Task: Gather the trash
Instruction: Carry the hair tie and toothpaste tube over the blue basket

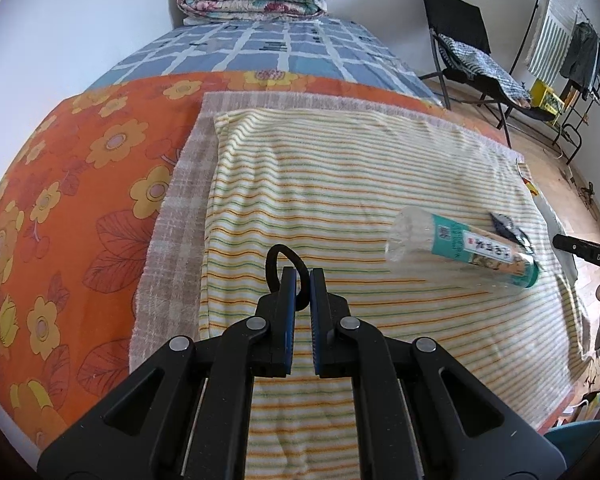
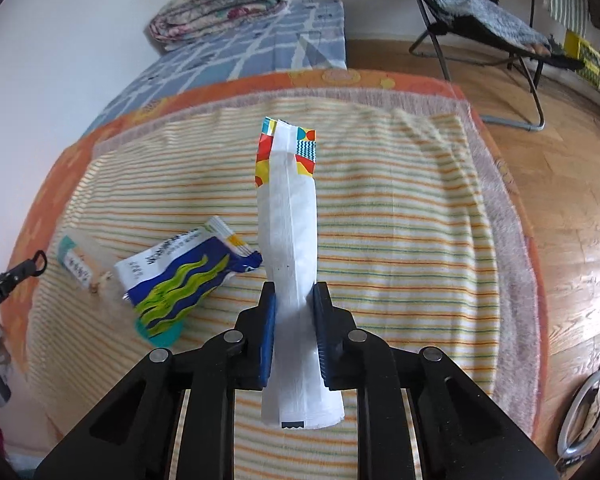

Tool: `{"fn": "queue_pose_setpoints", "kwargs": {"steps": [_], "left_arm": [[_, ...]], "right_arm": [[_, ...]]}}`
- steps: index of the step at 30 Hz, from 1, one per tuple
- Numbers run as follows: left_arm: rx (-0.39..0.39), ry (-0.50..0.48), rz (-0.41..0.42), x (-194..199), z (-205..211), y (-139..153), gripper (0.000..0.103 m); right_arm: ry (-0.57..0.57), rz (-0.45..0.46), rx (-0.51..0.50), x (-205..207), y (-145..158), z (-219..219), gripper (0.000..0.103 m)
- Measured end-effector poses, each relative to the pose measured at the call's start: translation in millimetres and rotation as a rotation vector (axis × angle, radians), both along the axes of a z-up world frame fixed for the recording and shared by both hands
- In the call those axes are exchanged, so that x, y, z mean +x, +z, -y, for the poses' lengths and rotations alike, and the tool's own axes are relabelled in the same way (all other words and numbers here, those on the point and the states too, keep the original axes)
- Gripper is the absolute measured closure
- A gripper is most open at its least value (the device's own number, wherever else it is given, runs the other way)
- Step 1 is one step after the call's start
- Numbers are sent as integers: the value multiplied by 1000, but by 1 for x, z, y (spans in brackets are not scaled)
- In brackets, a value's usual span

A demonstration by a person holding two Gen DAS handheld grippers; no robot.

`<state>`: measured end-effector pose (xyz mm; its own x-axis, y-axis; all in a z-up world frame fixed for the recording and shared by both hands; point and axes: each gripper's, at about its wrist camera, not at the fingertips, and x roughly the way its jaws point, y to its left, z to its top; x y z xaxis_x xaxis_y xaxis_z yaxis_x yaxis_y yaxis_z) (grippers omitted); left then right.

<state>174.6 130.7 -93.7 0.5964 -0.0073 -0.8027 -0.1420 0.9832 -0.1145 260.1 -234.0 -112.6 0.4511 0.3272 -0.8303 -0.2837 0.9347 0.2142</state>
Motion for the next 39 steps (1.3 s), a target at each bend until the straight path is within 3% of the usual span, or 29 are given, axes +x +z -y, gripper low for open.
{"fn": "queue_pose_setpoints", "kwargs": {"steps": [12,21,29,39], "left_arm": [[-33,-73,64,-45,32,42,99],[-70,-159,86,-99,66,63,98],[-67,-254,77,-155,105,61,98],[-106,-363,-4,-207,156,28,98]], "right_arm": [[83,71,106,-62,57,1,87],[191,112,148,-138,90,-9,87],[313,121,136,-213,89,-20,87],[406,43,82,-280,43,-27,87]]}}
